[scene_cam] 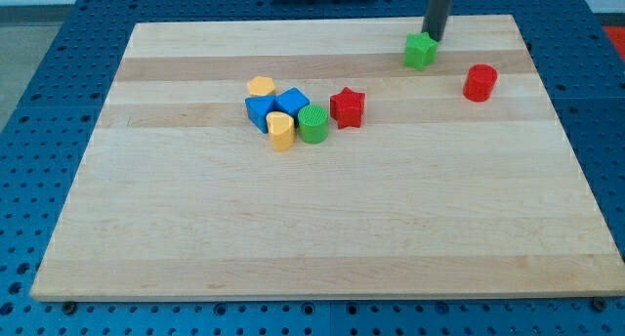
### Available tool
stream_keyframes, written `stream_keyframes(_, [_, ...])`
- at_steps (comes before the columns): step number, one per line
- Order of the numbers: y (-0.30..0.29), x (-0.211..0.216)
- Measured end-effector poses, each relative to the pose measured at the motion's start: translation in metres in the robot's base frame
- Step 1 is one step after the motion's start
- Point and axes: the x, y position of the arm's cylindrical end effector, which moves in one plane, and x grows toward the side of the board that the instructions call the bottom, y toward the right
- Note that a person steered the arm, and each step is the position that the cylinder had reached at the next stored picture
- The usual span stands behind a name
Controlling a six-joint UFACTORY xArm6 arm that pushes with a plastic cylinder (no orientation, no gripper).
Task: Move green star into red star
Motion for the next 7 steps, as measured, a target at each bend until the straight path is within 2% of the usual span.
stream_keyframes(2, [-0.005, 0.073])
stream_keyframes(5, [-0.005, 0.088])
stream_keyframes(7, [-0.007, 0.195])
